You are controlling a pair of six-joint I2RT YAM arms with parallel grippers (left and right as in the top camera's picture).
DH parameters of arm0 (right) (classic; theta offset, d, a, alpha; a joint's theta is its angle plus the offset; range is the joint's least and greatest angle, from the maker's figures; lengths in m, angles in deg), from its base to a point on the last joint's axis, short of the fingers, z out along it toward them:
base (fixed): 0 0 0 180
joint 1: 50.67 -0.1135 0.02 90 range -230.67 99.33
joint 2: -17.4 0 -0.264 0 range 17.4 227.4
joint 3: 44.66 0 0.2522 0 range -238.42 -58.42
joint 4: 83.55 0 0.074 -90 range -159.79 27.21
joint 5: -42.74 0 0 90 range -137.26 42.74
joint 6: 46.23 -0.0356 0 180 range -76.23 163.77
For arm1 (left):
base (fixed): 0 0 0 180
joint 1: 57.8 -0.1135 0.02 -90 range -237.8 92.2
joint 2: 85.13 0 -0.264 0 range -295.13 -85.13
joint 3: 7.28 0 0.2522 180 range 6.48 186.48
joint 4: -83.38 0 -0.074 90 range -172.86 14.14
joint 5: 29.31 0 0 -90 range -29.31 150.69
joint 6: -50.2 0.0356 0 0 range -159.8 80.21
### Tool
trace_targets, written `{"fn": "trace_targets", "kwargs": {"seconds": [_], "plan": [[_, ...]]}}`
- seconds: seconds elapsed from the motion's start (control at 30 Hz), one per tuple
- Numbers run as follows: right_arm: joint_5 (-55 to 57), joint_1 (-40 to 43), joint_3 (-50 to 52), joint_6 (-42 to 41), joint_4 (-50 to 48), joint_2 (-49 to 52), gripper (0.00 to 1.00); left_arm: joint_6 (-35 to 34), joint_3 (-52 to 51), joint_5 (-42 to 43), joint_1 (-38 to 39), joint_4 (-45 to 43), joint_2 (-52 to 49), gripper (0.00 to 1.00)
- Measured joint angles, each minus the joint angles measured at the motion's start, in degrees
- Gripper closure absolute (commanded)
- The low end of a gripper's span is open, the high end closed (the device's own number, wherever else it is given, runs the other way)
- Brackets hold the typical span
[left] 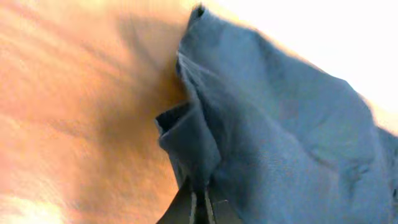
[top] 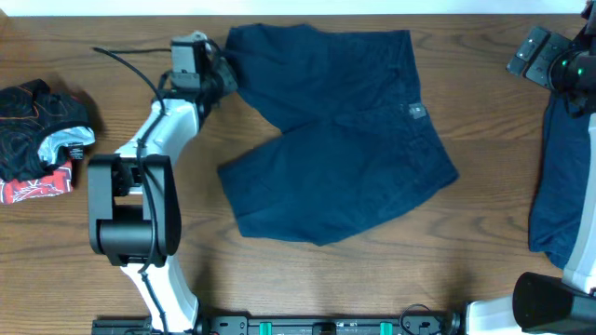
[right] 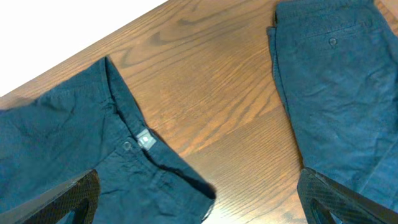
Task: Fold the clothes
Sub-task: 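Smooth the left leg of the shorts with the left gripper, then move the left gripper down to the lower-left leg hem of the shorts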
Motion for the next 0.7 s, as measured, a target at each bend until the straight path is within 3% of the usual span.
{"fn": "trace_targets", "kwargs": {"seconds": [0.03,0.07,0.23,0.3,0.33,0.7], "plan": [[0.0,-0.1,0.0,0.0,0.1,0.0,0.01,0.8,1.0,0.5,-0.7,0.8,0.0,0.18],[-0.1,-0.2,0.0,0.0,0.1,0.0,0.01,0.9,2.0,1.5,-1.4,1.9,0.0,0.0],[-0.2,-0.2,0.0,0.0,1.0,0.0,0.01,1.2,4.5,7.6,-3.7,10.3,0.0,0.0],[-0.2,-0.2,0.0,0.1,1.7,0.0,0.01,1.7,4.6,9.0,-3.5,15.6,0.0,0.19],[-0.2,-0.2,0.0,0.3,2.3,0.0,0.01,2.2,4.6,9.6,-3.1,18.4,0.0,0.21],[-0.2,-0.2,4.4,3.0,1.8,0.0,0.01,8.8,3.5,8.1,1.8,42.3,6.3,0.22]]}}
